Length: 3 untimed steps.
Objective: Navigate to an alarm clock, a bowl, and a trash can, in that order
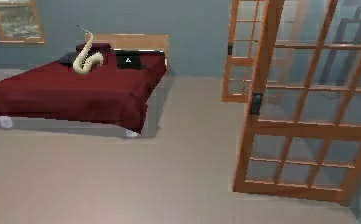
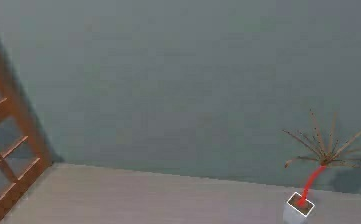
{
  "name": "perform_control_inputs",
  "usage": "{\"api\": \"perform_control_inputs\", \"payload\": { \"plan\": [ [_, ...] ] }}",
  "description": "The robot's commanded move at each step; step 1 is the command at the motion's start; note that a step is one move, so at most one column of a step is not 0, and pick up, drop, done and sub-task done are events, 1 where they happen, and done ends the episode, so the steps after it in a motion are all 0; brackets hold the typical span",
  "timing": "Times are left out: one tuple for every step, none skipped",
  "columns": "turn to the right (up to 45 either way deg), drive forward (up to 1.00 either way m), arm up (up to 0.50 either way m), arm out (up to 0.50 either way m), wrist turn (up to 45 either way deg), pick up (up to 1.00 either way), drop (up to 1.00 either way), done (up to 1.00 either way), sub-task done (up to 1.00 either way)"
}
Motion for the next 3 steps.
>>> {"api": "perform_control_inputs", "payload": {
  "plan": [
    [0.0, 1.0, 0.0, 0.0, 0.0, 0.0, 0.0, 0.0, 0.0],
    [-12.0, 0.0, 0.0, 0.0, 0.0, 0.0, 0.0, 0.0, 0.0],
    [0.0, 0.65, 0.0, 0.0, 0.0, 0.0, 0.0, 0.0, 0.0]
  ]
}}
